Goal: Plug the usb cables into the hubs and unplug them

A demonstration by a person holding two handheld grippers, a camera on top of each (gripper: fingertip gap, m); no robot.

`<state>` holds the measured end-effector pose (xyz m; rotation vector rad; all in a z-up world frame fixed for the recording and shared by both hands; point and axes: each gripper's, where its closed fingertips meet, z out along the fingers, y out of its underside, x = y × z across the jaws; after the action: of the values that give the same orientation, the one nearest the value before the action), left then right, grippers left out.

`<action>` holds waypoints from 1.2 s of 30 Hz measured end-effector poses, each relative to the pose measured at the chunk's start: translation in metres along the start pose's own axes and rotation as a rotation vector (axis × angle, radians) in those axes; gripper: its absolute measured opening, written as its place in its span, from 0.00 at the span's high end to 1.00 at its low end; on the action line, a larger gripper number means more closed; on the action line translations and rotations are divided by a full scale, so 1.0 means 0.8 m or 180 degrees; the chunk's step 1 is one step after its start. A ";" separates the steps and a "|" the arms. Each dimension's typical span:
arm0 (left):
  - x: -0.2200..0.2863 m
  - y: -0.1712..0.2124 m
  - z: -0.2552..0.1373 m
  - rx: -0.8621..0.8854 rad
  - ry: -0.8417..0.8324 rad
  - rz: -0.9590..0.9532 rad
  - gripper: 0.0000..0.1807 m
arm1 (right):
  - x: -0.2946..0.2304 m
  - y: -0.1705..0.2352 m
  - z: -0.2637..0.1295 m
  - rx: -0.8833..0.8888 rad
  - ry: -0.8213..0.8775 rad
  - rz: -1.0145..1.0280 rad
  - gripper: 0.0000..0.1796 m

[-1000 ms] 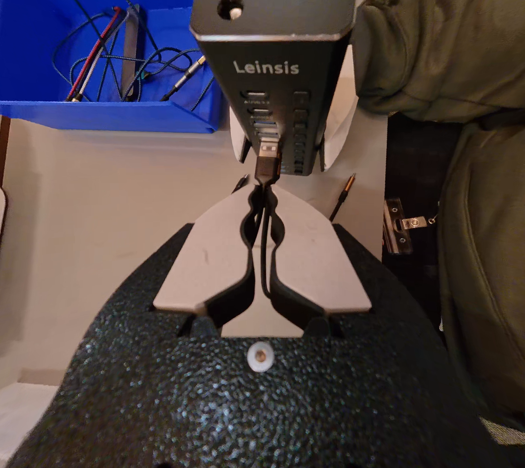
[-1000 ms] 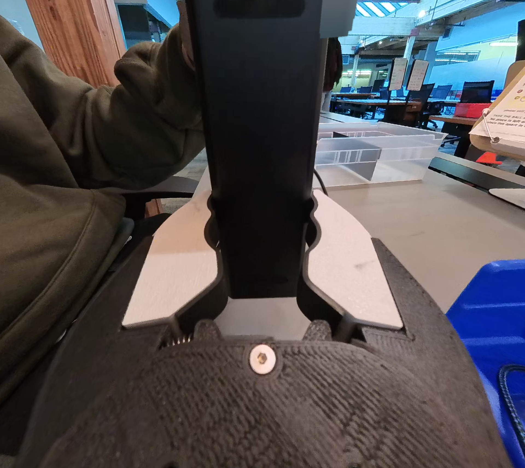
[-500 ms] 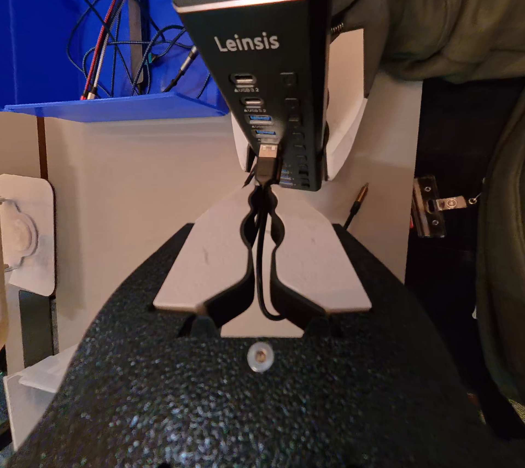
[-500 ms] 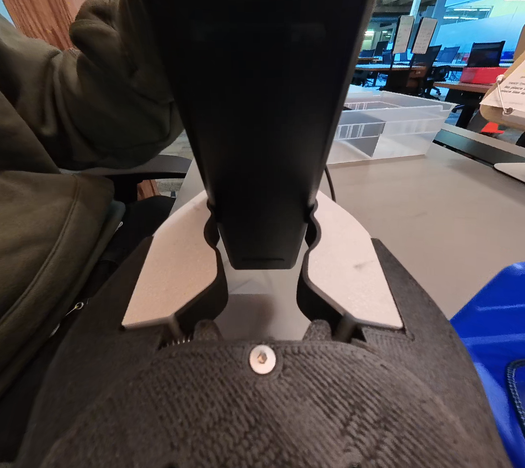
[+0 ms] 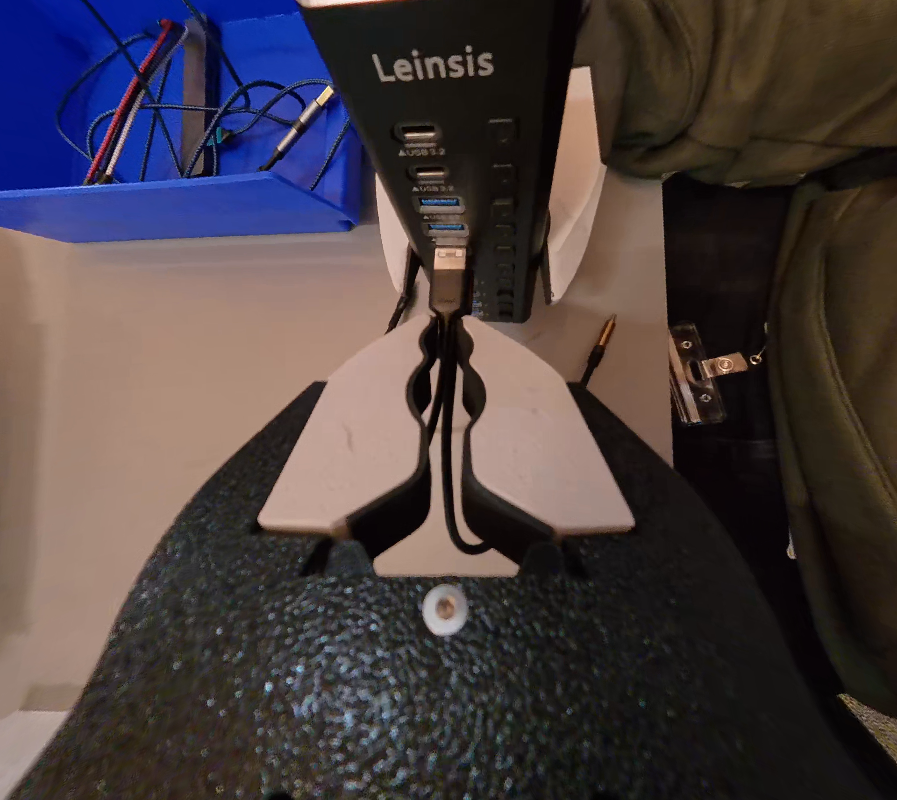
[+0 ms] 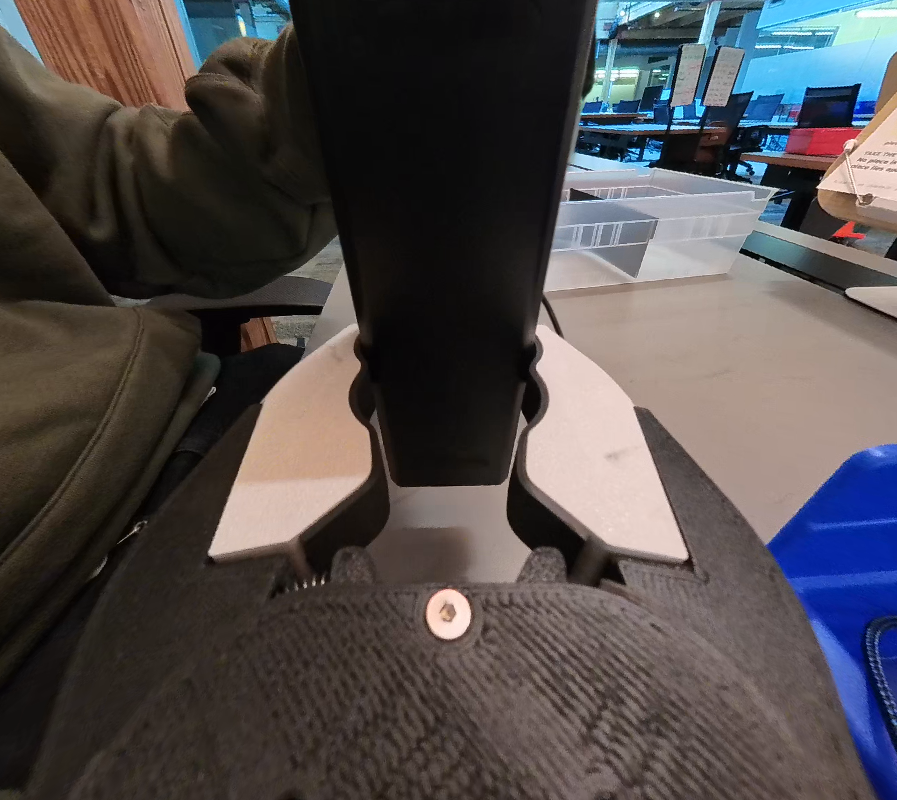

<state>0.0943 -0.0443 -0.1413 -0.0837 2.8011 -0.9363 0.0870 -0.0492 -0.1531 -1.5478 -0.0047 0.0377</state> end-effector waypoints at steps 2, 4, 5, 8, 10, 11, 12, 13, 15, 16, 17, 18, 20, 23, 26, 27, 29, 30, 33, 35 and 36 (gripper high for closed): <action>0.000 -0.001 -0.002 0.0002 0.0008 0.0008 0.96 | -0.001 -0.001 0.000 0.0010 -0.0005 -0.0009 0.66; -0.001 -0.004 -0.001 0.0069 -0.0021 0.0007 0.95 | -0.001 -0.002 -0.002 0.0044 -0.0004 -0.0008 0.66; 0.000 -0.006 0.000 0.0117 -0.0007 0.0009 0.95 | 0.000 -0.003 -0.003 0.0075 -0.0002 0.0005 0.66; 0.001 -0.002 0.007 0.0157 -0.0022 -0.0031 0.94 | 0.000 -0.005 -0.004 0.0101 -0.0015 0.0027 0.66; 0.001 0.000 0.010 0.0140 -0.0081 -0.0049 0.92 | -0.001 -0.003 -0.003 0.0073 -0.0025 0.0006 0.66; -0.001 0.001 0.010 0.0134 -0.0128 -0.0049 0.90 | -0.001 -0.003 -0.003 0.0067 -0.0023 0.0000 0.66; -0.002 0.001 0.010 0.0137 -0.0172 -0.0057 0.89 | -0.001 -0.003 -0.003 0.0070 -0.0029 0.0001 0.66; -0.003 0.000 0.008 0.0162 -0.0187 -0.0072 0.88 | -0.001 -0.004 -0.003 0.0076 -0.0029 0.0003 0.66; -0.002 -0.005 0.004 0.0259 -0.0159 -0.0123 0.85 | -0.001 -0.004 -0.004 0.0087 -0.0033 0.0004 0.66; -0.002 -0.007 0.001 0.0299 -0.0146 -0.0143 0.81 | -0.001 -0.004 -0.004 0.0088 -0.0032 0.0008 0.66; -0.003 -0.009 -0.004 0.0334 -0.0154 -0.0156 0.78 | -0.001 -0.004 -0.004 0.0088 -0.0027 0.0010 0.66; -0.005 -0.016 -0.011 0.0413 -0.0185 -0.0184 0.74 | -0.001 -0.004 -0.004 0.0084 -0.0031 0.0010 0.66; -0.007 -0.050 -0.028 0.0815 -0.0193 -0.0338 0.67 | -0.001 -0.003 -0.003 0.0060 -0.0034 0.0012 0.66; -0.007 -0.105 -0.045 0.1300 -0.0118 -0.0506 0.60 | -0.001 -0.001 -0.001 0.0010 -0.0027 0.0014 0.66; -0.010 -0.122 -0.032 0.1067 -0.0198 -0.0416 0.56 | -0.001 0.000 0.000 0.0001 -0.0016 -0.0004 0.66; -0.011 -0.125 -0.026 0.0980 -0.0197 -0.0377 0.57 | -0.001 -0.001 0.000 0.0005 -0.0017 -0.0004 0.66; -0.008 -0.127 -0.015 0.0864 -0.0098 -0.0329 0.64 | 0.001 -0.001 -0.001 0.0017 -0.0007 0.0026 0.66; -0.007 -0.129 -0.013 0.0868 -0.0035 -0.0303 0.67 | 0.001 -0.001 -0.002 0.0024 -0.0009 0.0029 0.66; -0.009 -0.129 -0.015 0.0835 -0.0033 -0.0301 0.68 | 0.001 -0.003 -0.003 0.0066 -0.0056 0.0089 0.66; -0.015 -0.130 -0.020 0.0877 -0.0075 -0.0307 0.69 | 0.003 -0.008 -0.008 0.0168 -0.0053 0.0138 0.66; -0.017 -0.130 -0.023 0.0875 -0.0077 -0.0314 0.70 | 0.004 -0.010 -0.010 0.0216 -0.0051 0.0153 0.66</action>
<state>0.1035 -0.1148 -0.0625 -0.1941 2.6372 -1.3237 0.0905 -0.0571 -0.1451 -1.4795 0.0209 0.0873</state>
